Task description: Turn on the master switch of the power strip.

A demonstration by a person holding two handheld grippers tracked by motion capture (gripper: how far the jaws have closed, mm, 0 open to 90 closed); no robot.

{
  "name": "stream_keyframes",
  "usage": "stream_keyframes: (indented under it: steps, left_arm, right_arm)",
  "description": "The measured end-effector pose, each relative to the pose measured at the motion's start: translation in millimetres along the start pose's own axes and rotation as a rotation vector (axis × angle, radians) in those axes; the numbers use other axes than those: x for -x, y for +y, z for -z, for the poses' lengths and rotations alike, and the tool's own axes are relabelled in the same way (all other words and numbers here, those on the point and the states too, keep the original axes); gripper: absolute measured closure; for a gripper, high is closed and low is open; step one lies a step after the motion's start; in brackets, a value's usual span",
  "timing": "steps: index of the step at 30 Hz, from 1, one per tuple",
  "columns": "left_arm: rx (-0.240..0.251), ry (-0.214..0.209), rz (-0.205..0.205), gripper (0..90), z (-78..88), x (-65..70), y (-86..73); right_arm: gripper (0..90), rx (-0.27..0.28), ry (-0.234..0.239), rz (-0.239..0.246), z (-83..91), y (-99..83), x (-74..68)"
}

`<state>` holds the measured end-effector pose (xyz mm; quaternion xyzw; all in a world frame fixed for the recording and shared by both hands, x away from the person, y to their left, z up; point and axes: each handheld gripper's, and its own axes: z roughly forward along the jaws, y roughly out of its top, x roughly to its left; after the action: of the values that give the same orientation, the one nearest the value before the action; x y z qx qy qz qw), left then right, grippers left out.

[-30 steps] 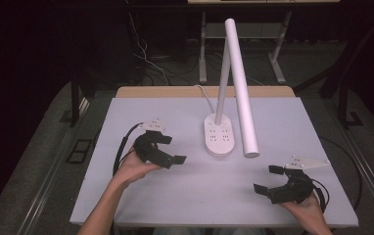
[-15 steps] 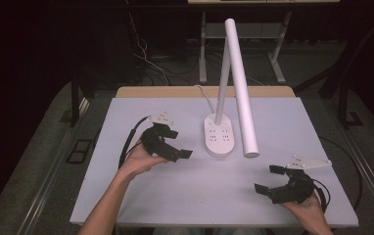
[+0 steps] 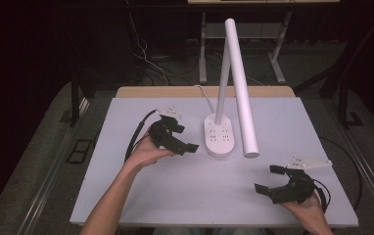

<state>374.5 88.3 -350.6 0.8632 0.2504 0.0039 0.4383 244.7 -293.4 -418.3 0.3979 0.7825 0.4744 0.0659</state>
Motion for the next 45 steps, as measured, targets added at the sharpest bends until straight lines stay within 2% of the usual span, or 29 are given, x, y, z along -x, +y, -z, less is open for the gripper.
stream_keyframes:
  steps: [3,6,7,10,16,29,31,38,45]
  left_arm:
    - [-0.004,-0.003,-0.01,1.9,-4.1,-2.6,4.1]
    - [-0.028,-0.007,-0.026,2.0,-9.2,-5.5,9.0]
    - [-0.017,-0.002,-0.015,2.0,-11.7,-5.2,10.4]
    - [-0.013,-0.007,-0.02,2.0,-17.0,-7.5,14.8]
    - [-0.032,-0.006,-0.028,2.1,-25.1,-13.7,21.4]
    - [-0.018,0.014,0.013,3.0,-35.2,-27.5,28.0]
    - [-0.021,0.013,0.029,3.3,-38.5,-28.0,28.2]
    - [-0.041,0.021,0.026,3.5,-51.1,-34.1,30.5]
    - [-0.043,0.033,0.043,4.7,-57.8,-41.1,33.9]
  right_arm:
    - [0.4,0.0,0.0,-0.001,0.1,-0.1,0.1]
    - [0.3,-0.002,0.0,-0.001,-0.3,-0.3,0.2]
    - [0.4,-0.005,0.002,-0.003,-0.3,-0.3,0.0]
    - [0.3,-0.001,0.001,0.001,-0.3,-0.1,0.1]
    - [0.3,0.0,0.001,0.0,-0.1,0.0,0.4]
    - [0.3,-0.003,0.004,-0.003,0.3,-0.1,1.1]
    - [0.3,-0.003,0.004,-0.005,-0.1,-0.1,1.0]
    - [0.3,-0.002,0.005,0.002,-0.7,-0.2,0.4]
    - [0.4,-0.001,0.006,0.002,-0.4,-0.2,0.7]
